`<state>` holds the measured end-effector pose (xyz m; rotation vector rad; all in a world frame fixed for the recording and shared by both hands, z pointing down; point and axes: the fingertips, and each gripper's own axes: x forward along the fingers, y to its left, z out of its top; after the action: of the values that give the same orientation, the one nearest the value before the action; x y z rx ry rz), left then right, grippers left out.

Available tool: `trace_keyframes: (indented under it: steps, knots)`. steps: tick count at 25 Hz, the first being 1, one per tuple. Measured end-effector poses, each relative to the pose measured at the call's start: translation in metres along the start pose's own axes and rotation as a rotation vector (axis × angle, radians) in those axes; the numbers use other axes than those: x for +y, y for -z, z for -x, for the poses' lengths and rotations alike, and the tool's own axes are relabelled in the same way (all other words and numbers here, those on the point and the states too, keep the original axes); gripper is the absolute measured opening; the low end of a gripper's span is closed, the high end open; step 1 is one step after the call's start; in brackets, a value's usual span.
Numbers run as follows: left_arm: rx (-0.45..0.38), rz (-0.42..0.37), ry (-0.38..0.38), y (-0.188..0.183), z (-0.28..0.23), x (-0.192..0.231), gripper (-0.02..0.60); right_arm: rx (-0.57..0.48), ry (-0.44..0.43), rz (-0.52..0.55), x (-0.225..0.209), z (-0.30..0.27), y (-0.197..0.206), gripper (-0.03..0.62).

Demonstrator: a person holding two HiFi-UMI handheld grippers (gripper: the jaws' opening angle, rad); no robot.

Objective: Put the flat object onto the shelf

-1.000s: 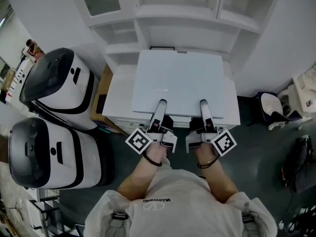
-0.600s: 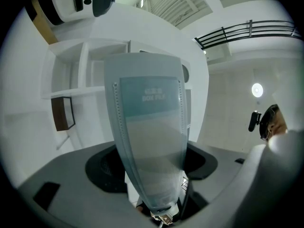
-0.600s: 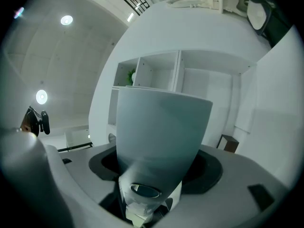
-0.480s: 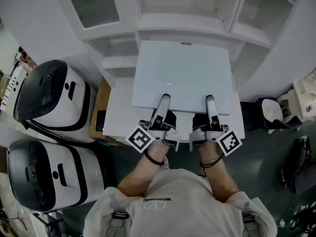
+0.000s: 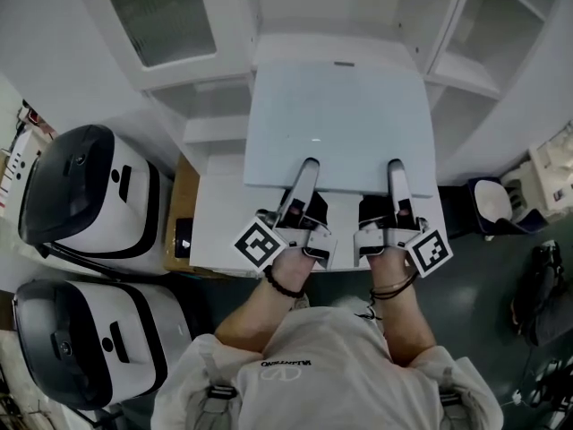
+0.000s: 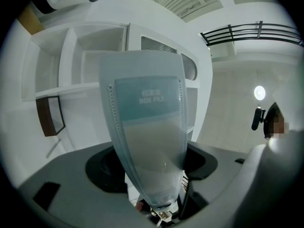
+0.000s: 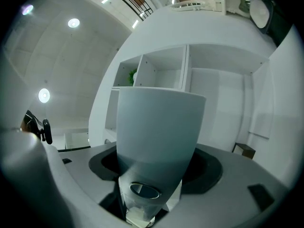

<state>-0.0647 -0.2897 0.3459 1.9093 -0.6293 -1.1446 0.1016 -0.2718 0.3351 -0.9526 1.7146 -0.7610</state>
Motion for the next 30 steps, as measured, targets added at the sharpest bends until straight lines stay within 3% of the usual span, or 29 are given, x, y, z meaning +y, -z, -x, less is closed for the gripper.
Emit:
trace_keyframes:
  steps: [8,12,30]
  knots:
    - [0.011,0.003,-0.002,-0.005,-0.032,-0.006,0.322,-0.037,-0.056,-0.008,0.011,-0.035,-0.021,0.334]
    - [0.014,-0.072,0.023,-0.013,-0.053,-0.020,0.321,-0.017,-0.087,-0.019,0.014,-0.050,-0.030,0.334]
    - [-0.026,-0.040,-0.074,-0.037,-0.129,0.014,0.321,0.044,-0.012,-0.096,-0.030,-0.137,-0.048,0.336]
